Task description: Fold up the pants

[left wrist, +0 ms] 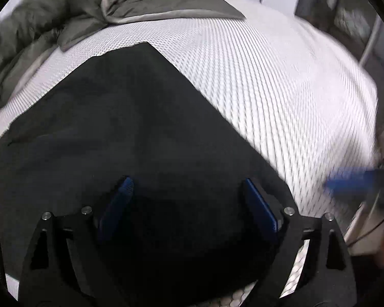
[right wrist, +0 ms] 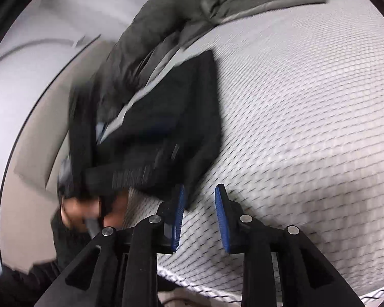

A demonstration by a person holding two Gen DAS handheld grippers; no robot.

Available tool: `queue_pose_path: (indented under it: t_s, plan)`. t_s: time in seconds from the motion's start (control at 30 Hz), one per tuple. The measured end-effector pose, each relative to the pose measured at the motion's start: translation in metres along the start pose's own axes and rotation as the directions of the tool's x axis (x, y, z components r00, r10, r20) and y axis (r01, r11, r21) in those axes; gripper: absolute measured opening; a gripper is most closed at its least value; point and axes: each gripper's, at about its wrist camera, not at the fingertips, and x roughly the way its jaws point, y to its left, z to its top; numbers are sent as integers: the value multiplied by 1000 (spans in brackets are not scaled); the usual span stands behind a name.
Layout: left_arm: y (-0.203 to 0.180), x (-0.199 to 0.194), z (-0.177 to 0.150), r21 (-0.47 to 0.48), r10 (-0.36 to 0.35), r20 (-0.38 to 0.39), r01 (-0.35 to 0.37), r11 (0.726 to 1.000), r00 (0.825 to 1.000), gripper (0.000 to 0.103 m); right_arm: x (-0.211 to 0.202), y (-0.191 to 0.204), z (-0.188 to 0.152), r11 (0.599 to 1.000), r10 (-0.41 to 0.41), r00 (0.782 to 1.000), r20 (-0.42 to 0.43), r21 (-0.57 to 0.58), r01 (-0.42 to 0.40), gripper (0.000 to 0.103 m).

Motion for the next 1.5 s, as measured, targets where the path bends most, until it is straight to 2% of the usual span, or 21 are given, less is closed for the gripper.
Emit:
queue_pose_path:
  t_s: [0.1, 0.13, 0.2, 0.23, 0.33, 0.47, 0.53, 0.57, 0.6, 0.7, 0.8, 0.87, 0.97, 1.03, 1.1, 1.17, 1.2, 1.23, 1.33, 1.4, 1.5]
  plan:
    - [-17, -5, -16, 85, 96, 50, -100, 991, 994, 87, -10, -13, 7, 998, -17, 997, 77, 60, 12, 50]
    - [-16, -11, -19, 90, 92, 50, -96, 991, 995, 87, -7, -17, 11, 997, -15, 996, 90, 77, 8, 50]
    - [-4, -26, -22, 76, 27, 41, -31, 997, 999, 87, 3, -17, 16, 996, 13, 996, 85, 90, -21, 50]
    - [9, -40, -24, 48, -24, 52, 22, 999, 998, 87, 10, -16, 19, 995, 25, 996, 80, 90, -32, 50]
    - [50, -80, -30, -48, -74, 132, 81, 996, 989, 87, 41, -9, 34, 996, 55, 997, 48, 74, -58, 50]
    - [132, -113, -56, -202, 4, 215, 41, 979, 977, 90, 80, -13, 54, 991, 81, 997, 15, 104, -82, 50]
    - [178, -118, -77, -303, 66, 215, 2, 953, 974, 90, 102, -10, 67, 994, 62, 998, -9, 88, -61, 34]
    - [204, -120, -91, -363, 94, 196, -16, 931, 976, 90, 110, -5, 70, 998, 32, 999, -22, 60, -31, 19]
    - [223, -120, -100, -407, 112, 180, -29, 913, 977, 90, 118, 2, 75, 1000, -19, 999, -38, 16, 20, 13]
    - [276, -131, -138, -532, 172, 136, -75, 843, 976, 90, 108, 16, 79, 998, -49, 999, -11, -35, 48, 7]
    - [303, -139, -163, -575, 185, 127, -80, 815, 974, 90, 86, 7, 86, 998, -62, 997, 44, -21, 63, 7]
    - [307, -140, -174, -582, 180, 117, -79, 809, 977, 90, 86, 1, 89, 990, -140, 988, 67, -1, 140, 7]
    - [299, -135, -171, -565, 134, 145, -29, 825, 980, 90, 81, 13, 84, 973, -229, 971, 69, -5, 230, 25]
    - [281, -131, -159, -510, 80, 188, 28, 859, 979, 90, 71, 32, 82, 955, -286, 946, 150, -32, 294, 43]
    - [260, -122, -144, -433, 40, 224, 63, 899, 974, 88, 60, 57, 75, 949, -273, 933, 234, -96, 301, 47]
    - [239, -111, -129, -355, 24, 224, 58, 933, 974, 62, 62, 79, 70, 956, -207, 944, 256, -151, 251, 53]
    - [231, -104, -121, -333, 14, 202, 56, 941, 979, 35, 66, 88, 68, 958, -189, 949, 252, -165, 235, 55]
    - [220, -98, -117, -315, -13, 170, 67, 947, 985, 20, 75, 97, 65, 960, -167, 959, 229, -184, 211, 55]
    - [215, -83, -122, -310, -23, 103, 54, 949, 994, 20, 106, 111, 59, 956, -157, 977, 148, -225, 187, 55]
    - [221, -77, -128, -336, -55, 84, 81, 938, 995, 21, 122, 119, 52, 945, -176, 980, 93, -263, 194, 55]
    - [228, -87, -136, -345, -64, 107, 98, 934, 992, 31, 148, 121, 40, 918, -252, 968, 5, -315, 241, 55]
